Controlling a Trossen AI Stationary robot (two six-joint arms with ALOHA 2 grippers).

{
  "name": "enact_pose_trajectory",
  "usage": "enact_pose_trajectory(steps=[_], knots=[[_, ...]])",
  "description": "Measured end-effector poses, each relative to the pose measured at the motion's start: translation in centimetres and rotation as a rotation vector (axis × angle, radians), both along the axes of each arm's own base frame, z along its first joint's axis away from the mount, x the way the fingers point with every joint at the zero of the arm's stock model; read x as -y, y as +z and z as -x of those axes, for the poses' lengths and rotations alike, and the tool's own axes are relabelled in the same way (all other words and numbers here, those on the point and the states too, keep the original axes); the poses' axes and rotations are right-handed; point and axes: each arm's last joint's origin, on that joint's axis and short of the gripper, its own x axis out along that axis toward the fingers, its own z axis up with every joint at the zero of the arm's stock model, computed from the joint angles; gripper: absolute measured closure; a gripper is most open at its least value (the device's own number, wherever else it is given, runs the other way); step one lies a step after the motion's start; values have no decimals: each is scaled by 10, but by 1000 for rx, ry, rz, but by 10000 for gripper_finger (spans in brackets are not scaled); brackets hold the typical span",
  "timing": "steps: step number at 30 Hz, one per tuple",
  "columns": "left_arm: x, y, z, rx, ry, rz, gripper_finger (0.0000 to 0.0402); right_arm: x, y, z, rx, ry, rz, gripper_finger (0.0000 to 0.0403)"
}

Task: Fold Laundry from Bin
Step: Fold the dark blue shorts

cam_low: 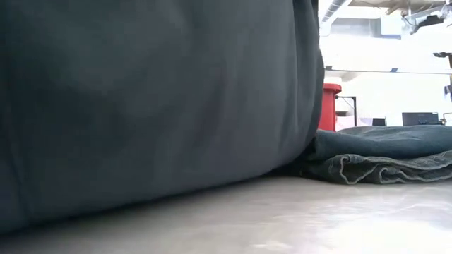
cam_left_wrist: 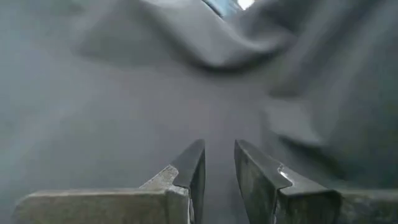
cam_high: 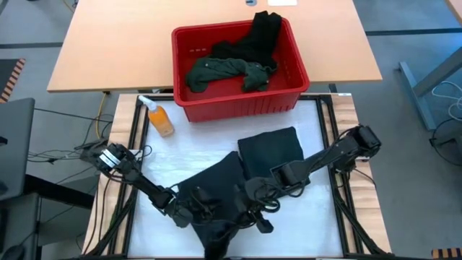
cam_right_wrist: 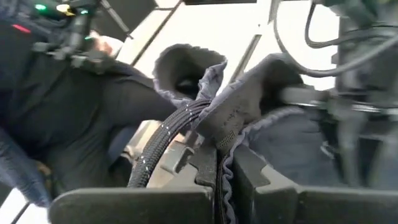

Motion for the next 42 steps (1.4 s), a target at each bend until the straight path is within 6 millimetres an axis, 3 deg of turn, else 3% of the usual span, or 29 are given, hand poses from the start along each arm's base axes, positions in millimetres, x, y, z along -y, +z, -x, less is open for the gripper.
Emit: enact_pose_trajectory(steps=[11,23,30,34,42], knots=[[22,19,-11,35,-369,192,327,33,-6,-13,-52,-147,-6,363],[36,40,-27,138,-559,206,327,32,8,-5,-38,-148,-49,363],[46,28,-52,150,-642,219,327,28,19,9,-45,-147,-30,363],[42,29,-50,116,-629,205,327,23,13,12,-95,-146,-14,363],[29,69,-19,-67,-478,46,327,11,11,19,-106,-142,4,363]])
